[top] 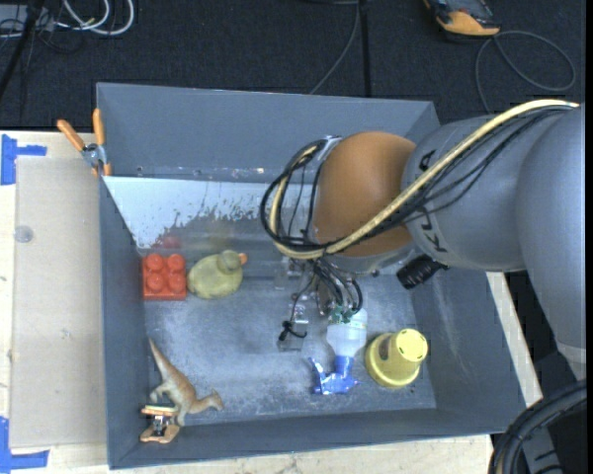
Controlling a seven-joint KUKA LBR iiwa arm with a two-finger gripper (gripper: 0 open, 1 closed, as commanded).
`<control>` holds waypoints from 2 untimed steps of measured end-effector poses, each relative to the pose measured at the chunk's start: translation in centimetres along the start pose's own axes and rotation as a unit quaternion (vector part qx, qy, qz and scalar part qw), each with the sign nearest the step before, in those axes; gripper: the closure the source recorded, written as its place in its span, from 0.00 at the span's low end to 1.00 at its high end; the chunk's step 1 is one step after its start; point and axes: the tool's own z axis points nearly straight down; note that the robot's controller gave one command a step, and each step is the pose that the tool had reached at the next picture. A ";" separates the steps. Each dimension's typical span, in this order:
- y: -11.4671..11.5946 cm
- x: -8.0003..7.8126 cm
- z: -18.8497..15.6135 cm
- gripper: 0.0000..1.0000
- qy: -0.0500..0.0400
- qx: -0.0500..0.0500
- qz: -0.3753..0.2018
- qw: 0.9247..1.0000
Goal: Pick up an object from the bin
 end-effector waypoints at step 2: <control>-5.3 1.4 2.3 0.00 0.010 0.002 -0.018 1.000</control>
Offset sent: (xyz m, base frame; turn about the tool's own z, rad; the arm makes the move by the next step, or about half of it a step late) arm -0.0746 -0.0812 0.0583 -0.1656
